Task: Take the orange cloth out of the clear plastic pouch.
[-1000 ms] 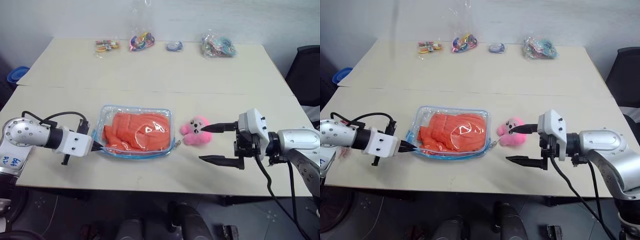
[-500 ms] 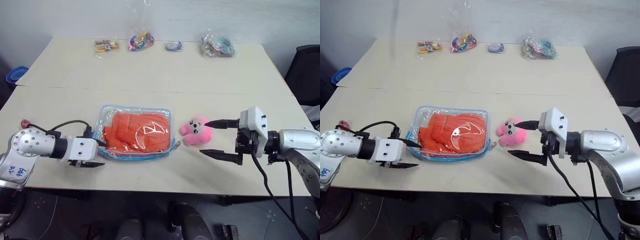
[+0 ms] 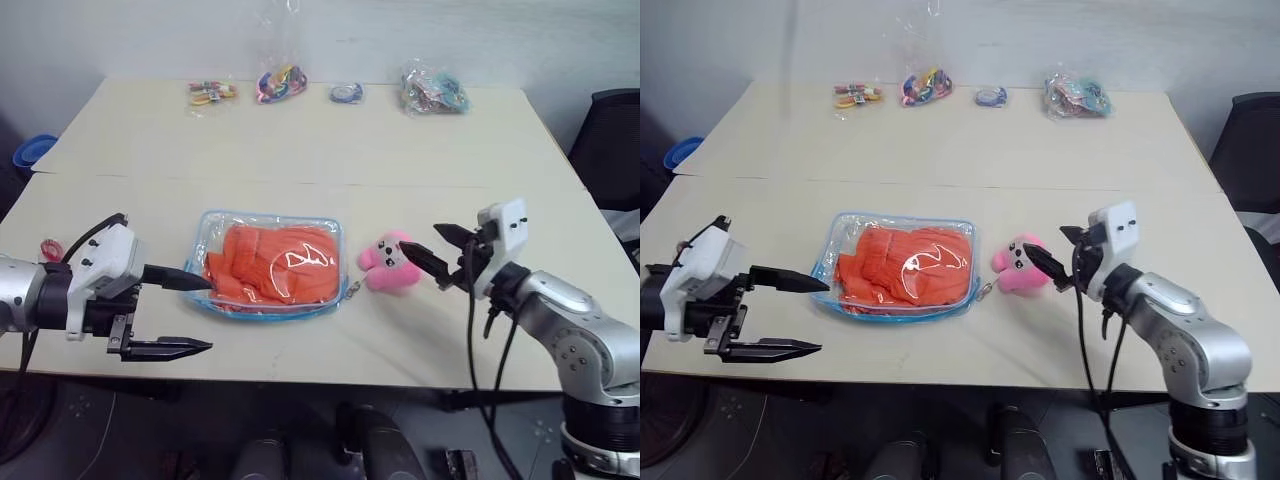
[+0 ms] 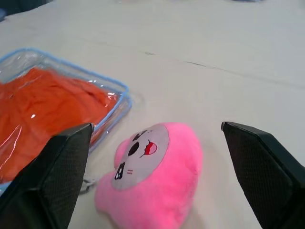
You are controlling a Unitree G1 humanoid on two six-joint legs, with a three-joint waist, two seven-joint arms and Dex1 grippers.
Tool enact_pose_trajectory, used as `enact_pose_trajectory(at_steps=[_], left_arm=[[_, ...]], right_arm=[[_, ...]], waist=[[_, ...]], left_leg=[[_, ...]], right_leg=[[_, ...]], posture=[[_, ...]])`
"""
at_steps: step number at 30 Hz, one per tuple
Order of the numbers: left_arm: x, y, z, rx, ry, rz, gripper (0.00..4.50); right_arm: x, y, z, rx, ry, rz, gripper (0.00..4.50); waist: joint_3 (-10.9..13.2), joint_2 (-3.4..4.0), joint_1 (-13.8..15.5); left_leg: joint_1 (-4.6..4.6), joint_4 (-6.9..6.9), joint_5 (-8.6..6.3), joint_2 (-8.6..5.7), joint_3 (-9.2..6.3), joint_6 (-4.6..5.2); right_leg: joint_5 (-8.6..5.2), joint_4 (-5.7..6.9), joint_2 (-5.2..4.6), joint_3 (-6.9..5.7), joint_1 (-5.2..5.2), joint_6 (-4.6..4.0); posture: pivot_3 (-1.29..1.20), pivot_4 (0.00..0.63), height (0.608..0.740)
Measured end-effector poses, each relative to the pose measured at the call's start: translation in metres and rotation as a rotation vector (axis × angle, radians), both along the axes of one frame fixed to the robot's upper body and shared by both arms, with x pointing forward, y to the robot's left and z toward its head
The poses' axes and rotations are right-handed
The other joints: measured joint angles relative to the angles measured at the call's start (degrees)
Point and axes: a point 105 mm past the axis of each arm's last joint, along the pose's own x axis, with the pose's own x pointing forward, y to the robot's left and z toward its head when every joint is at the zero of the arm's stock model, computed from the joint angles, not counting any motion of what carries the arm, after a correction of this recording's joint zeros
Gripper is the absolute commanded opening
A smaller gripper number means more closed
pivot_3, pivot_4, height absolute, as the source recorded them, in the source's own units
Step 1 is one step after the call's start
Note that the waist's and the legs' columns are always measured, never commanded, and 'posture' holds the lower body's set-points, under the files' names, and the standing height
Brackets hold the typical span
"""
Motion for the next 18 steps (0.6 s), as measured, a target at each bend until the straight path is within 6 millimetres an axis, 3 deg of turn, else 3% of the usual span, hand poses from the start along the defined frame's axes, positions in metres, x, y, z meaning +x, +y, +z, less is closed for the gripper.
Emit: enact_pose_trajectory(at_steps=[5, 6, 10, 18], left_arm=[[0.007, -0.009, 0.005, -0.021, -0.049, 0.005, 4.49], [0.01, -0.01, 0.007, -0.027, -0.064, 0.012, 4.5], [0.019, -0.012, 0.012, -0.042, -0.102, 0.033, 4.5], [0.025, -0.013, 0.012, -0.059, -0.111, 0.049, 4.5]], right_arm=[[0.005, 0.006, -0.033, 0.032, 0.169, -0.043, 4.5], [0.005, 0.008, -0.039, 0.031, 0.193, -0.039, 4.31], [0.008, 0.008, -0.052, 0.002, 0.233, -0.046, 3.26], [0.005, 0.008, -0.046, -0.006, 0.199, -0.032, 0.77]], waist=[[0.0, 0.0, 0.0], [0.0, 0.0, 0.0], [0.0, 0.0, 0.0], [0.0, 0.0, 0.0]], left_leg=[[-0.01, -0.01, 0.0, 0.01, 0.0, 0.0], [-0.02, -0.01, 0.0, 0.01, 0.0, 0.0], [-0.01, -0.02, 0.0, 0.01, 0.0, 0.0], [-0.03, -0.03, -0.01, 0.1, -0.01, -0.01]], right_leg=[[-0.01, 0.05, 0.04, 0.04, 0.0, -0.01], [-0.01, 0.08, 0.04, 0.04, 0.0, -0.01], [-0.01, 0.05, 0.07, 0.06, 0.0, -0.01], [-0.01, 0.07, 0.23, 0.12, 0.0, -0.01]], posture=[[0.0, 0.15, 0.74], [0.0, 0.15, 0.74], [0.0, 0.15, 0.74], [0.0, 0.15, 0.74]])
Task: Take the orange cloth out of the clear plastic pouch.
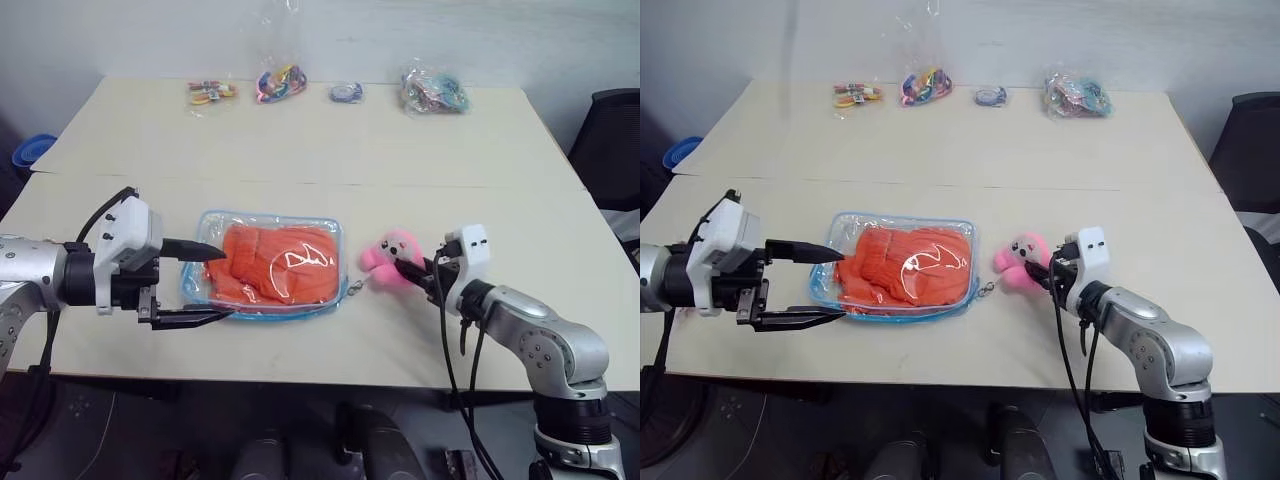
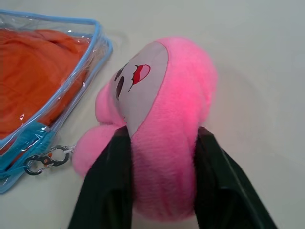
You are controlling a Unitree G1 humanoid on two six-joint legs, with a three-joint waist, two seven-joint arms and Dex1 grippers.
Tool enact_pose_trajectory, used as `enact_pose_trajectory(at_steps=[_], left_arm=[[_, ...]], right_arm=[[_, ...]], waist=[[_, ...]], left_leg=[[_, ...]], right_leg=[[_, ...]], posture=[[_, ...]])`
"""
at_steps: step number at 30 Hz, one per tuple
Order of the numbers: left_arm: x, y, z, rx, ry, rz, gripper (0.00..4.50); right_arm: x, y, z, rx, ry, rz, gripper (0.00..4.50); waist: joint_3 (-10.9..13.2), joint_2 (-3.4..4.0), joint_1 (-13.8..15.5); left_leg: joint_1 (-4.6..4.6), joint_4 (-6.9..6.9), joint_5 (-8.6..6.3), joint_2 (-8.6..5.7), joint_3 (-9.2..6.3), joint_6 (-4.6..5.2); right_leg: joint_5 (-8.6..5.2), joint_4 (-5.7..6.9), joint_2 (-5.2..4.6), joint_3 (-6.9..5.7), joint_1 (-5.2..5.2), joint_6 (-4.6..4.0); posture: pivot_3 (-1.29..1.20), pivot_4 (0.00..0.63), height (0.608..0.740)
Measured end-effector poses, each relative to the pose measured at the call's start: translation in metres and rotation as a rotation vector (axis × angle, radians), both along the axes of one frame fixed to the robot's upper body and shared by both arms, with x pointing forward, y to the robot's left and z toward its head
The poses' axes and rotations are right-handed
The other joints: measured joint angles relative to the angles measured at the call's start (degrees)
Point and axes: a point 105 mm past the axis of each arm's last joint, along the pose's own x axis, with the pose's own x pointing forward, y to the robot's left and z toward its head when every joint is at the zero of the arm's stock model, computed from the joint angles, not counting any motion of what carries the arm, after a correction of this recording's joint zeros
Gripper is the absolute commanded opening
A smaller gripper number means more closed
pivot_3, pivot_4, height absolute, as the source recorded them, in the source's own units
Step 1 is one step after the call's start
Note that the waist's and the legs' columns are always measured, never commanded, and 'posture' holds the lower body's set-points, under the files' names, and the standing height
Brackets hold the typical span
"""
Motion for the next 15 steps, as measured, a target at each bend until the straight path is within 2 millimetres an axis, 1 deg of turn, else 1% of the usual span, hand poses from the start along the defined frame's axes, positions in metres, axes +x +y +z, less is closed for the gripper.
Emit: enact_pose_trajectory(at_steps=[3, 5, 7, 8, 9, 10, 12, 14, 15], left_arm=[[0.001, -0.002, -0.001, -0.006, 0.002, -0.005, 4.5], [0.002, -0.003, -0.001, -0.015, 0.001, -0.008, 4.5], [0.003, -0.004, -0.001, -0.017, -0.005, -0.007, 4.5], [0.004, -0.005, -0.001, -0.019, -0.006, -0.009, 4.5], [0.004, -0.005, -0.001, -0.02, -0.004, -0.011, 4.5], [0.004, -0.007, -0.003, -0.022, 0.004, -0.015, 4.5], [0.004, -0.009, -0.007, -0.026, 0.017, -0.021, 4.5], [0.005, -0.011, -0.008, -0.028, 0.018, -0.025, 4.5], [0.005, -0.012, -0.008, -0.026, 0.019, -0.029, 4.5]], right_arm=[[-0.006, 0.001, 0.008, -0.021, -0.038, 0.035, 0.02], [-0.011, 0.005, 0.02, -0.048, -0.105, 0.087, 0.02], [-0.022, 0.012, 0.034, -0.144, -0.215, 0.192, 0.02], [-0.029, 0.018, 0.039, -0.218, -0.285, 0.269, 0.02], [-0.034, 0.021, 0.039, -0.271, -0.317, 0.323, 0.02], [-0.045, 0.029, 0.036, -0.352, -0.364, 0.445, 0.02], [-0.06, 0.041, 0.027, -0.401, -0.401, 0.616, 0.02], [-0.069, 0.048, 0.021, -0.444, -0.433, 0.747, 0.02], [-0.071, 0.048, 0.019, -0.471, -0.445, 0.794, 0.02]], waist=[[0.0, 0.0, 0.0], [0.0, 0.0, 0.0], [0.0, 0.01, 0.0], [0.0, 0.01, 0.1], [0.0, 0.01, 0.1], [0.0, 0.0, 0.1], [0.0, -0.02, 0.0], [0.0, -0.03, 0.0], [0.0, -0.03, 0.1]], left_leg=[[-0.01, 0.0, -0.01, 0.02, 0.0, -0.01], [-0.02, 0.0, -0.03, 0.05, 0.01, -0.03], [0.0, -0.02, -0.06, 0.09, 0.0, -0.05], [0.0, -0.02, -0.08, 0.11, 0.0, -0.06], [0.0, -0.05, -0.08, 0.1, 0.01, -0.06], [0.01, -0.06, -0.09, 0.13, 0.01, -0.07], [0.0, -0.06, -0.09, 0.13, 0.03, -0.07], [0.02, -0.05, -0.09, 0.13, 0.05, -0.07], [0.02, -0.03, -0.09, 0.12, 0.06, -0.07]], right_leg=[[0.0, -0.02, 0.05, 0.01, 0.0, 0.0], [0.0, -0.04, 0.12, 0.04, 0.0, 0.0], [-0.01, -0.17, 0.22, 0.06, 0.01, 0.01], [-0.01, -0.35, 0.27, 0.06, 0.02, 0.02], [-0.02, -0.36, 0.28, 0.07, 0.02, 0.03], [-0.02, -0.41, 0.32, 0.06, 0.04, 0.03], [-0.02, -0.41, 0.35, 0.08, 0.04, 0.03], [-0.01, -0.38, 0.34, 0.09, 0.05, 0.03], [-0.01, -0.38, 0.32, 0.09, 0.05, 0.03]], posture=[[0.0, 0.15, 0.74], [0.0, 0.15, 0.74], [0.0, 0.15, 0.74], [0.0, 0.15, 0.74], [0.0, 0.15, 0.74], [0.0, 0.15, 0.74], [0.0, 0.15, 0.74], [0.0, 0.15, 0.74], [0.0, 0.15, 0.74]])
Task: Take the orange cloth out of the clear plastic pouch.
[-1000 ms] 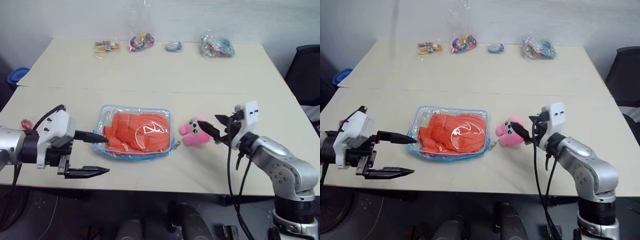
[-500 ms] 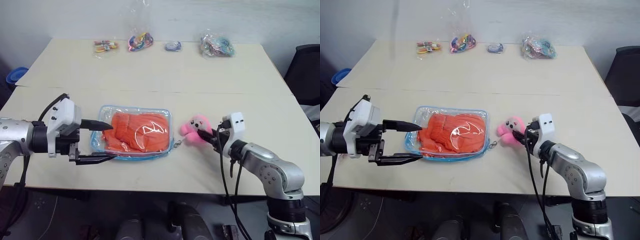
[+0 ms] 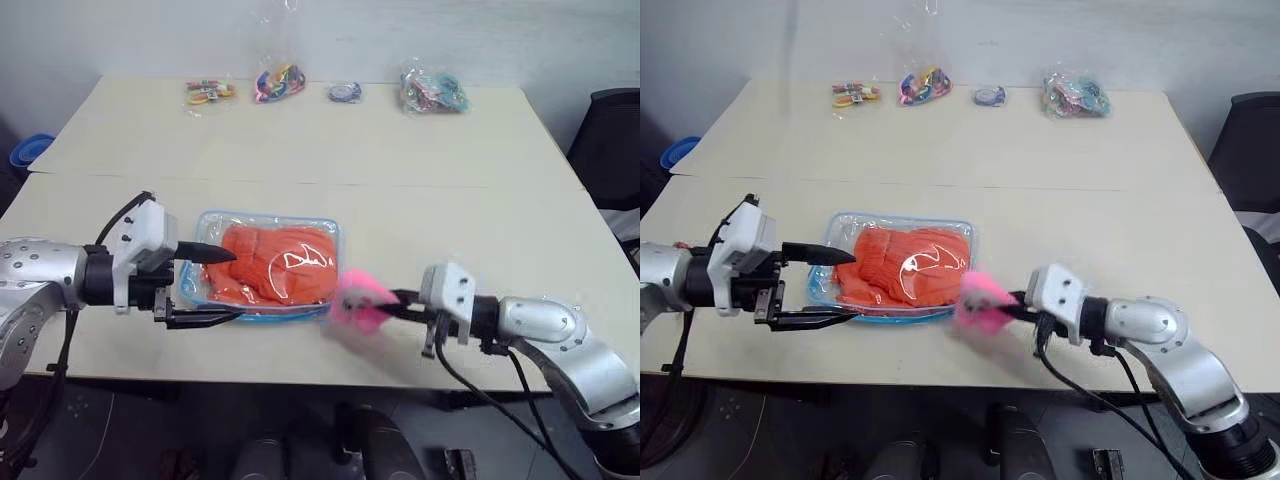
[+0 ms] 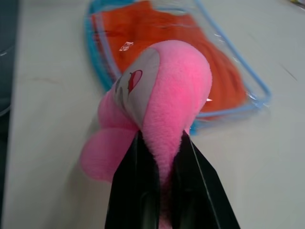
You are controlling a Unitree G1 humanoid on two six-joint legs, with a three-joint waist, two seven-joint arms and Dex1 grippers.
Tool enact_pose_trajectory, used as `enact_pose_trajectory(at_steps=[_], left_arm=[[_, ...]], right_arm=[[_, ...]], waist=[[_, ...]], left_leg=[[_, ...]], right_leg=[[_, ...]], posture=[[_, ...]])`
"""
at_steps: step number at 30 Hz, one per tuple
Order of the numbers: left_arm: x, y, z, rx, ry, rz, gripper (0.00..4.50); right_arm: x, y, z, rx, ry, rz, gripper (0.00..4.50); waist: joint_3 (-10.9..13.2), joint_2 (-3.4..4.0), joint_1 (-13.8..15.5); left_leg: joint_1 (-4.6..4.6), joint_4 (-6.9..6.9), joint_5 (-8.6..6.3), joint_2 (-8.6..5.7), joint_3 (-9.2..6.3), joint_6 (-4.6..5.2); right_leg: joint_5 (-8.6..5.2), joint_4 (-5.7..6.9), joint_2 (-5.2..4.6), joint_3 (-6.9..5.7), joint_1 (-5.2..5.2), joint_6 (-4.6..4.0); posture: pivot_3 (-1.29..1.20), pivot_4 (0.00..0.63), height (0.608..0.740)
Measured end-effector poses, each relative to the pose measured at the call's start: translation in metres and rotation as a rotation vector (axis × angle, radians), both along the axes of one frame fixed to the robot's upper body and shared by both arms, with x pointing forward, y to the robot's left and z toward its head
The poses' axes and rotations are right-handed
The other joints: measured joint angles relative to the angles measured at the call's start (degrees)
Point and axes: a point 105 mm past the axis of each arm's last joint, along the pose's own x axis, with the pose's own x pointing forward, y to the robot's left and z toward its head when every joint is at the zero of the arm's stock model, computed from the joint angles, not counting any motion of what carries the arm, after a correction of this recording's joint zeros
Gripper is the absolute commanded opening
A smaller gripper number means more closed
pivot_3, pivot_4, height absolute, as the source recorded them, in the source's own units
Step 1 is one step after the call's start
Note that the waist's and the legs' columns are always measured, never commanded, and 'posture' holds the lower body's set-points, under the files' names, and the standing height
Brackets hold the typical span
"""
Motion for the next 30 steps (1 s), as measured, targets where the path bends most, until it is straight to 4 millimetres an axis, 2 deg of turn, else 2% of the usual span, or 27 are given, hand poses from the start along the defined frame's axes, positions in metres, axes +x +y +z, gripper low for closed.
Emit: enact_pose_trajectory(at_steps=[4, 9, 15, 18, 21, 26, 30], left_arm=[[0.0, -0.005, -0.005, 0.003, 0.017, -0.018, 4.5], [-0.001, -0.013, -0.017, 0.003, 0.059, -0.048, 4.5], [0.001, -0.017, -0.026, 0.02, 0.068, -0.057, 4.5], [0.001, -0.017, -0.026, 0.021, 0.065, -0.057, 4.5], [0.001, -0.018, -0.027, 0.02, 0.062, -0.059, 4.5], [0.0, -0.024, -0.034, -0.002, 0.09, -0.07, 4.5], [0.0, -0.034, -0.048, -0.046, 0.182, -0.057, 4.5]], right_arm=[[0.0, 0.005, -0.005, -0.079, -0.033, 0.15, 0.02], [-0.006, 0.029, 0.002, -0.094, -0.053, 0.334, 0.02], [-0.003, 0.058, -0.026, -0.128, -0.026, 0.435, 0.02], [0.001, 0.064, -0.038, -0.145, -0.027, 0.443, 0.84], [0.007, 0.064, -0.042, -0.159, -0.044, 0.421, 1.93], [0.006, 0.057, -0.027, -0.172, -0.113, 0.404, 3.54], [-0.003, 0.043, -0.006, -0.191, -0.209, 0.387, 3.54]], waist=[[0.0, 0.0, -0.1], [0.0, 0.0, 0.1], [0.0, -0.02, 0.0], [0.0, -0.02, 0.0], [0.0, -0.02, 0.0], [0.0, -0.02, 0.1], [0.0, -0.03, 0.2]], left_leg=[[0.02, 0.0, 0.0, 0.01, 0.01, -0.01], [0.03, 0.04, 0.02, 0.03, -0.02, -0.03], [0.02, 0.1, 0.01, 0.02, -0.01, -0.03], [0.01, 0.11, 0.01, 0.03, -0.02, -0.02], [0.03, 0.16, 0.01, 0.02, -0.02, -0.03], [0.01, 0.21, 0.0, 0.03, -0.04, -0.04], [-0.02, 0.26, -0.03, 0.03, -0.06, -0.06]], right_leg=[[0.0, 0.03, 0.02, 0.02, 0.02, -0.01], [0.0, 0.06, 0.02, -0.03, -0.01, -0.04], [0.0, 0.29, -0.01, -0.02, -0.03, -0.05], [-0.01, 0.35, -0.02, -0.03, -0.04, -0.08], [-0.01, 0.4, -0.02, -0.02, -0.03, -0.08], [-0.01, 0.43, -0.04, -0.03, -0.03, -0.08], [-0.01, 0.42, -0.03, -0.03, -0.02, -0.07]], posture=[[0.0, 0.15, 0.74], [0.0, 0.15, 0.74], [0.0, 0.15, 0.74], [0.0, 0.15, 0.74], [0.0, 0.15, 0.74], [0.0, 0.15, 0.74], [0.0, 0.15, 0.74]])
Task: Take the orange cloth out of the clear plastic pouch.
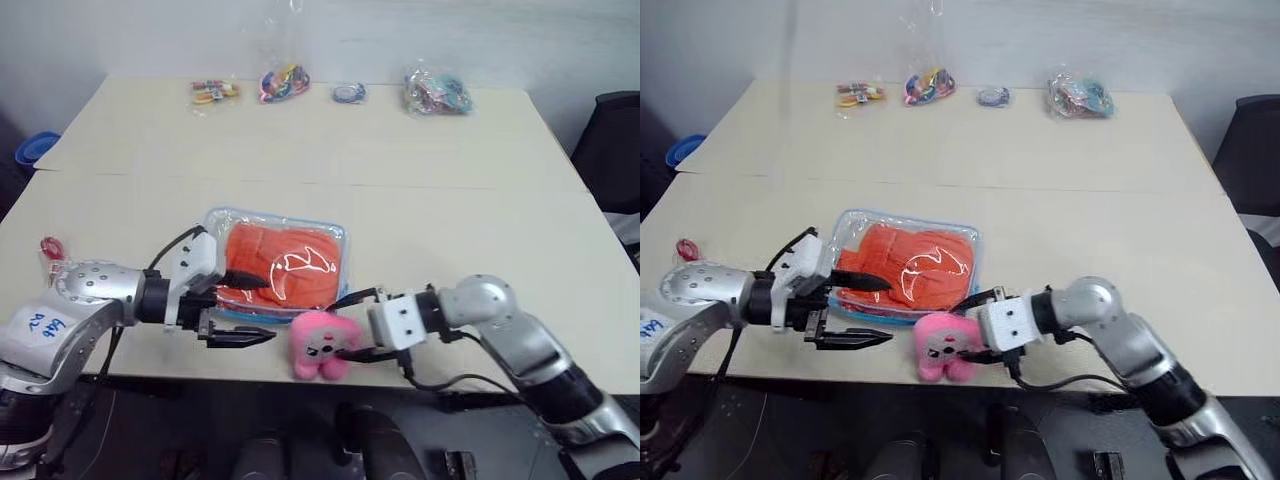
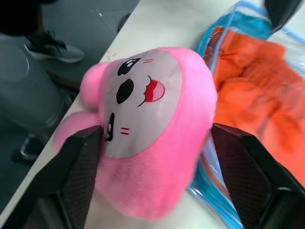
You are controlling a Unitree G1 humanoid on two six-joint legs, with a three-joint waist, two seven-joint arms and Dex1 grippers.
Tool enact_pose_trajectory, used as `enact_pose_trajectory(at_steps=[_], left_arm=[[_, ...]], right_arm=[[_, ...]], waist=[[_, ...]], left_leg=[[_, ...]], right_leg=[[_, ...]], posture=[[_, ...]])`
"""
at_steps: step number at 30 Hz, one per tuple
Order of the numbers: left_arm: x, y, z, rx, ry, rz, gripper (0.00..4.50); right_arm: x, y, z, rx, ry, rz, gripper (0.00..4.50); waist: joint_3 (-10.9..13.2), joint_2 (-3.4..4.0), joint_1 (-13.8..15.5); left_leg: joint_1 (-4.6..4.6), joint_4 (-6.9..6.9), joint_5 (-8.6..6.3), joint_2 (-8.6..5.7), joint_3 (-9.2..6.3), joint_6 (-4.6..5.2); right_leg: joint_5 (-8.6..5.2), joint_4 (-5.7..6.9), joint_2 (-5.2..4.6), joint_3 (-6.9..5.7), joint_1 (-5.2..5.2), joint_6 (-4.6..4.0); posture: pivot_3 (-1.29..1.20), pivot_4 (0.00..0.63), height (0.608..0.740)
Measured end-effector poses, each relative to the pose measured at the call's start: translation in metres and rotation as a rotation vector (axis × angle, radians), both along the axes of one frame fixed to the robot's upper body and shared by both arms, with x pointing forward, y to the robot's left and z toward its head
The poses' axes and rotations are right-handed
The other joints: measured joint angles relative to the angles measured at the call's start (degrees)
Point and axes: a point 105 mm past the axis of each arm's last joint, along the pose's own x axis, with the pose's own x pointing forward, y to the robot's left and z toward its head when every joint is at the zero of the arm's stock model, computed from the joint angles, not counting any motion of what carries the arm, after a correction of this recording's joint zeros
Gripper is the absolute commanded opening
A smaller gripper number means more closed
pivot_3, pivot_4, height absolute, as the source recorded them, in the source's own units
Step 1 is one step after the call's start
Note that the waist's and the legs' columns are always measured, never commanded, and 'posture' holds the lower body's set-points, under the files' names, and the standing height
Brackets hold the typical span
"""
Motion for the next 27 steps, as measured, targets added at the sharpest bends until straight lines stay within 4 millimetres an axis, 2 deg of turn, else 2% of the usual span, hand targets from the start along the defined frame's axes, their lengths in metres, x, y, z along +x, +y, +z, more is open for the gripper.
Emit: enact_pose_trajectory(at_steps=[7, 12, 18, 21, 24, 27], left_arm=[[0.003, -0.022, -0.012, -0.024, 0.172, 0.032, 4.5], [0.003, -0.03, -0.025, 0.002, 0.286, 0.075, 4.5], [0.002, -0.046, -0.029, -0.025, 0.317, 0.057, 4.5], [0.0, -0.052, -0.032, -0.027, 0.338, 0.045, 4.5], [0.0, -0.054, -0.032, -0.038, 0.346, 0.051, 3.89], [-0.002, -0.052, -0.029, -0.058, 0.364, 0.052, 3.01]], right_arm=[[-0.009, -0.009, 0.034, 0.029, -0.135, -0.014, 3.54], [-0.004, -0.018, 0.036, -0.005, -0.184, -0.019, 3.54], [0.023, -0.031, 0.03, -0.108, -0.337, -0.012, 3.54], [0.035, -0.027, 0.022, -0.128, -0.393, 0.006, 3.54], [0.043, -0.019, 0.012, -0.132, -0.425, 0.028, 3.56], [0.048, -0.008, 0.005, -0.109, -0.438, 0.044, 3.56]], waist=[[0.0, 0.0, -0.1], [0.0, 0.0, -0.1], [0.0, 0.0, -0.2], [0.0, 0.0, -0.3], [0.0, 0.0, -0.3], [0.0, 0.0, -0.3]], left_leg=[[0.03, 0.05, -0.02, 0.0, -0.02, -0.03], [0.03, 0.07, -0.01, 0.0, -0.02, -0.03], [0.05, 0.1, -0.01, 0.0, 0.0, -0.04], [0.07, 0.11, 0.01, 0.01, 0.02, -0.07], [0.06, 0.15, 0.02, 0.02, 0.02, -0.08], [0.05, 0.16, 0.02, 0.04, 0.01, -0.09]], right_leg=[[0.0, 0.0, 0.02, 0.02, 0.04, 0.0], [0.0, -0.01, 0.02, 0.02, 0.04, 0.0], [-0.02, -0.03, 0.02, 0.03, 0.04, -0.03], [-0.03, 0.03, 0.03, 0.05, 0.03, -0.05], [-0.03, 0.06, 0.0, 0.05, 0.02, -0.05], [-0.03, 0.11, 0.0, 0.05, 0.01, -0.06]], posture=[[0.0, 0.15, 0.74], [0.0, 0.15, 0.74], [0.0, 0.15, 0.74], [0.0, 0.15, 0.74], [0.0, 0.15, 0.74], [0.0, 0.15, 0.74]])
